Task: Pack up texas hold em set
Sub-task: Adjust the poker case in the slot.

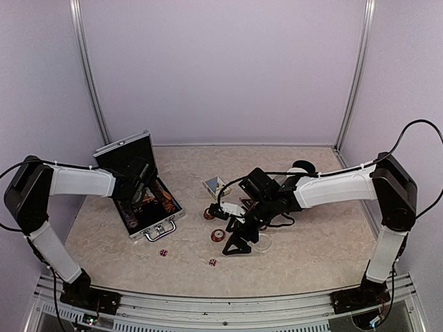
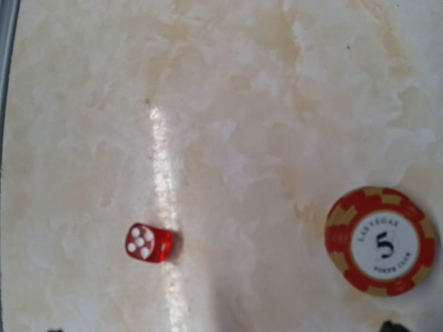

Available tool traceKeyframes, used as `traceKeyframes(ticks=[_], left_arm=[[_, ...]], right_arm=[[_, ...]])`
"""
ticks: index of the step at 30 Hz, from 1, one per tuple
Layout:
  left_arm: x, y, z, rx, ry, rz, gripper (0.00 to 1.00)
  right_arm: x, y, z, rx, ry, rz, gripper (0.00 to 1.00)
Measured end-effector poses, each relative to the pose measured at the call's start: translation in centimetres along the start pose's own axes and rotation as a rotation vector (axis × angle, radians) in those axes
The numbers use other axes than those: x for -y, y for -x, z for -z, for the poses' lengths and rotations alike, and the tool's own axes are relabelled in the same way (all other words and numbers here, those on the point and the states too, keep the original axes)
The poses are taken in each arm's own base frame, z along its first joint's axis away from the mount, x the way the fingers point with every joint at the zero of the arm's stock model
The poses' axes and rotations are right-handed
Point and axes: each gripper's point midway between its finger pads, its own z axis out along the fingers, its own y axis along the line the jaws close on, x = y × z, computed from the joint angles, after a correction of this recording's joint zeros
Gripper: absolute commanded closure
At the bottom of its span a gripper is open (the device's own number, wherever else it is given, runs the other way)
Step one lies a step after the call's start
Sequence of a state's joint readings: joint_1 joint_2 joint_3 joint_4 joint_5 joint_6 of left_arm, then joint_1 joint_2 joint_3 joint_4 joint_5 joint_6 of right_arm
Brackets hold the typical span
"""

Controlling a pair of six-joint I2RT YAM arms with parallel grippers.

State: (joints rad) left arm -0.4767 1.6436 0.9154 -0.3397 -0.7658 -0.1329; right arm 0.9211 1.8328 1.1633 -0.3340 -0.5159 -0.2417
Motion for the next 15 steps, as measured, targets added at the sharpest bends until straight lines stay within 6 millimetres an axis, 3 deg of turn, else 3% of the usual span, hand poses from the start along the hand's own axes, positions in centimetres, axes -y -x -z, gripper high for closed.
traceKeyframes(ticks=[7, 15], left_arm=[[0.3, -1.7, -1.3, -0.062, 0.020, -0.045, 0.76], [0.1, -2.0, -1.8, -0.080, 0.027, -0.045, 0.76]], right_arm=[[0.0, 0.0, 0.0, -0.002, 0.000, -0.001, 0.01], [-0.3, -0.1, -0.1, -0.007, 0.005, 0.001, 0.01]])
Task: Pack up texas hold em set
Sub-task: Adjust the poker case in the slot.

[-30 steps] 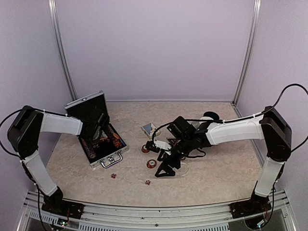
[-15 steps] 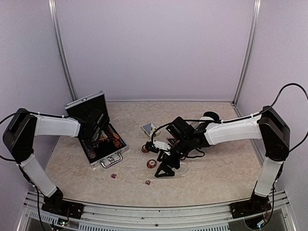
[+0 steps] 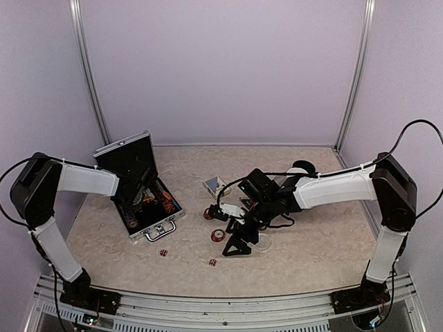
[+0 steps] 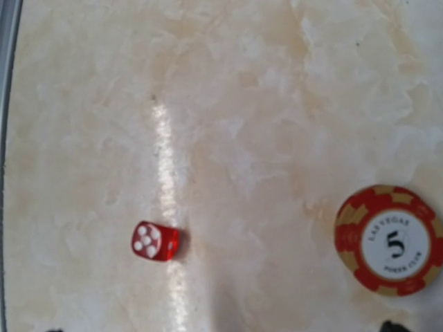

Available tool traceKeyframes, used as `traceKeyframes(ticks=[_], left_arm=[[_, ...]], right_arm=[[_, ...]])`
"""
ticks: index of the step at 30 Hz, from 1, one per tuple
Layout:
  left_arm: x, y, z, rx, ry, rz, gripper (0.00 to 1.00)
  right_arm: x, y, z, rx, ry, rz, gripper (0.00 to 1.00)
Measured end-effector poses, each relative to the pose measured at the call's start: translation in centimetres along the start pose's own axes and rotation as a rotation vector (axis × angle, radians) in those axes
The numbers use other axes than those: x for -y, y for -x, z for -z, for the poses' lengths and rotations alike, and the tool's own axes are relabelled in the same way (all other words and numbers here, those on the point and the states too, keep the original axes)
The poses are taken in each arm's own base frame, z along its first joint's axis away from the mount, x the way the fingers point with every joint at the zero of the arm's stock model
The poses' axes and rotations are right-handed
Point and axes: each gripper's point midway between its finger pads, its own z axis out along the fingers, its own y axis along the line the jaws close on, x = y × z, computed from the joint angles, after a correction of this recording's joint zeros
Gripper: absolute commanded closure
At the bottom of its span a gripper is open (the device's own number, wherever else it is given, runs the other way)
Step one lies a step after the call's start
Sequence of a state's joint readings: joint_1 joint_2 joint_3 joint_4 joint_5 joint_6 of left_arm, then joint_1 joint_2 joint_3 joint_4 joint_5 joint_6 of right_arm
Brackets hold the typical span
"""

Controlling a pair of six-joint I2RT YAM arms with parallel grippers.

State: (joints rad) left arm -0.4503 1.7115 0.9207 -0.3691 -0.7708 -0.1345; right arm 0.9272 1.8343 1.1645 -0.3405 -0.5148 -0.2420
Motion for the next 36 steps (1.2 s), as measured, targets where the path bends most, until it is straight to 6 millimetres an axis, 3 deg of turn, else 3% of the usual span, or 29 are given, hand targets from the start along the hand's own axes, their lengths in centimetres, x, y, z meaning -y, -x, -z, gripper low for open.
traceKeyframes(ticks=[15, 21, 31, 36], left_arm=[[0.8, 0.1, -0.8, -0.012, -0.012, -0.006, 0.76], [1.0, 0.6, -0.7, -0.005, -0.030, 0.000, 0.71], [0.2, 2.7, 1.4, 0.070, -0.076, 0.059, 0.64], [0.5, 3.0, 1.2, 0.070, -0.078, 0.044, 0.64]], right_arm=[[0.0, 0.0, 0.0, -0.002, -0.002, 0.000, 0.01], [0.0, 0.0, 0.0, -0.003, -0.001, 0.000, 0.01], [0.0, 0.0, 0.0, -0.003, -0.002, 0.000, 0.01], [0.0, 0.0, 0.0, -0.001, -0.002, 0.001, 0.01]])
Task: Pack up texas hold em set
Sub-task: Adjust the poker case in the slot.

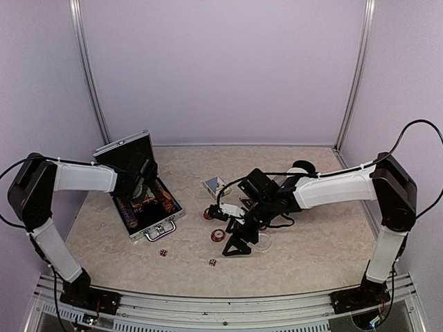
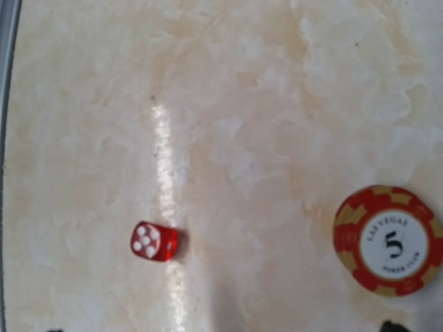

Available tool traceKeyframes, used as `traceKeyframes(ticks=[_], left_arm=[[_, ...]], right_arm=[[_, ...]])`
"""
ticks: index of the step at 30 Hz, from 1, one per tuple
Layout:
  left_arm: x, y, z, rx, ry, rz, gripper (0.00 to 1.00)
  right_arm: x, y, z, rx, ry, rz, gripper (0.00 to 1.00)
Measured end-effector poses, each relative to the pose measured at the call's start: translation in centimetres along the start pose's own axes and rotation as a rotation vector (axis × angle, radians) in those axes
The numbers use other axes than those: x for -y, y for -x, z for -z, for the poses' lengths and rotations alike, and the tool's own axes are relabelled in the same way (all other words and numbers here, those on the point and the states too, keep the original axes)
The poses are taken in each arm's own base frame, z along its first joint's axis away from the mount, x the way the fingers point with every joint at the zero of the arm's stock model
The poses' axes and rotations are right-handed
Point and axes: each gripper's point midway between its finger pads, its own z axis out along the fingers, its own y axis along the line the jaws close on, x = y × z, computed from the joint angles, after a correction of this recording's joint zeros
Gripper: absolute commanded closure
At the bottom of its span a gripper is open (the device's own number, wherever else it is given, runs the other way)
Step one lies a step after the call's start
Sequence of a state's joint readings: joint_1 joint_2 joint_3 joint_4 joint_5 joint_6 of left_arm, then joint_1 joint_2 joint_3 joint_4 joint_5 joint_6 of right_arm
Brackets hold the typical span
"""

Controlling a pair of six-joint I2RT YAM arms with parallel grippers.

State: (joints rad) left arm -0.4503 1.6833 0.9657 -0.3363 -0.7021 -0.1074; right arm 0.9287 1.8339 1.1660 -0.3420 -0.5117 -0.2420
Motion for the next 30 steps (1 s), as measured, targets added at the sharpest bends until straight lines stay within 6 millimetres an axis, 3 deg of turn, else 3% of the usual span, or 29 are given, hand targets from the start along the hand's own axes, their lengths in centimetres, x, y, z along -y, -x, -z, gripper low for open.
traceKeyframes(ticks=[10, 19, 24, 30], left_arm=[[1.7, -1.0, -2.9, -0.053, 0.020, -0.044, 0.61], [1.5, -0.7, -2.8, -0.043, 0.028, -0.035, 0.53], [1.7, -0.1, -1.5, -0.013, -0.002, -0.023, 0.40], [2.0, 2.7, 3.2, 0.119, -0.071, 0.016, 0.17]], right_arm=[[-1.1, 2.2, 2.5, 0.092, -0.012, 0.052, 0.01], [-1.3, 3.1, 3.2, 0.129, -0.015, 0.073, 0.01], [-1.4, 3.0, 3.3, 0.135, -0.018, 0.076, 0.01], [-1.6, 3.9, 4.6, 0.176, -0.039, 0.094, 0.01]])
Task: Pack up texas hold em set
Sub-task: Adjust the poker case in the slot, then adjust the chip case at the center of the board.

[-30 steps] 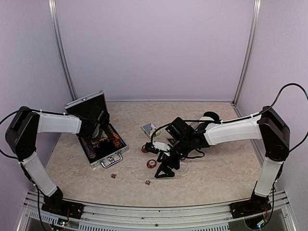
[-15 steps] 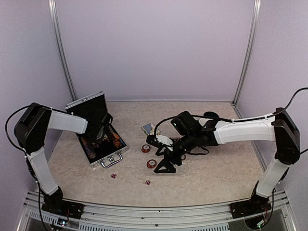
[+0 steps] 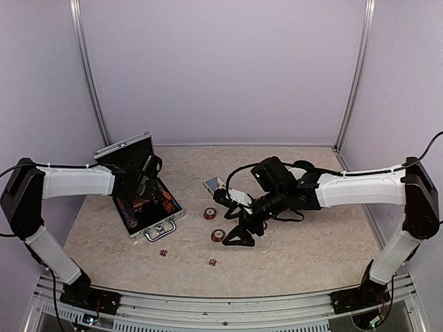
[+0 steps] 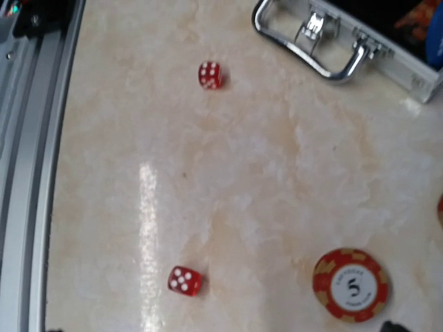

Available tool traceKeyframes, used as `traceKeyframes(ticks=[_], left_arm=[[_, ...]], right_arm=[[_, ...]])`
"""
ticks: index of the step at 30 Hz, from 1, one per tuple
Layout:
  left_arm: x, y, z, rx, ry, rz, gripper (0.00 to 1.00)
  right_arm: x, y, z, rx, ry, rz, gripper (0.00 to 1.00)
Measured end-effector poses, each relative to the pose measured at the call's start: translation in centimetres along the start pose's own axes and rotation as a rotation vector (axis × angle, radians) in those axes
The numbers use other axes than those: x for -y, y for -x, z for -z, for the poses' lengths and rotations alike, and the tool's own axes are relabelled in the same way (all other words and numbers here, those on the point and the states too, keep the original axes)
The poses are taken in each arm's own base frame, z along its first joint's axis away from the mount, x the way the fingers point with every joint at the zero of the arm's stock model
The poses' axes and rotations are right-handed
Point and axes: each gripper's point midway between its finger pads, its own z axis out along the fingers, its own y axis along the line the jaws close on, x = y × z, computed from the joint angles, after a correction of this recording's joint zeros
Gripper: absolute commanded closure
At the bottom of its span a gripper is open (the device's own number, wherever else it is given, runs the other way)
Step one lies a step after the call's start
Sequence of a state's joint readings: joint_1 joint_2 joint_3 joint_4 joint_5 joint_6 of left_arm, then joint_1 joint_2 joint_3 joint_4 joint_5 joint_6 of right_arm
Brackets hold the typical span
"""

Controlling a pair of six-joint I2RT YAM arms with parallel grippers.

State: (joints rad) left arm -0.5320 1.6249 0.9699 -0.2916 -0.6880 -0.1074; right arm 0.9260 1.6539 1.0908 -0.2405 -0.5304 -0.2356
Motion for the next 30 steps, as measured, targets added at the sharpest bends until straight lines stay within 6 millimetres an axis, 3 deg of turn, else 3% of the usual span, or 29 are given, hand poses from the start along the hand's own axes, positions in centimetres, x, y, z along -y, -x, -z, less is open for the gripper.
traceKeyframes(ticks=[3, 6, 12, 17, 22, 30], left_arm=[[1.0, 1.3, 2.2, 0.066, -0.040, 0.006, 0.09], [2.9, 2.0, 3.9, 0.110, -0.093, 0.004, 0.07], [6.7, 1.6, 5.9, 0.124, -0.245, 0.046, 0.03], [7.3, 1.1, 7.4, 0.130, -0.365, 0.170, 0.02], [7.9, 1.9, 9.4, 0.151, -0.497, 0.291, 0.03], [10.1, 2.1, 10.6, 0.093, -0.657, 0.489, 0.15]], right_arm=[[0.1, 0.5, 0.3, 0.017, -0.008, 0.006, 0.01], [0.4, 0.5, 0.4, 0.018, -0.017, -0.001, 0.01], [1.2, 0.3, 0.6, 0.010, -0.056, -0.016, 0.01], [2.6, 0.5, 1.0, 0.008, -0.113, -0.047, 0.02], [3.5, 0.3, 1.2, 0.003, -0.161, -0.085, 0.01], [4.2, 0.4, 1.3, 0.008, -0.198, -0.114, 0.01]])
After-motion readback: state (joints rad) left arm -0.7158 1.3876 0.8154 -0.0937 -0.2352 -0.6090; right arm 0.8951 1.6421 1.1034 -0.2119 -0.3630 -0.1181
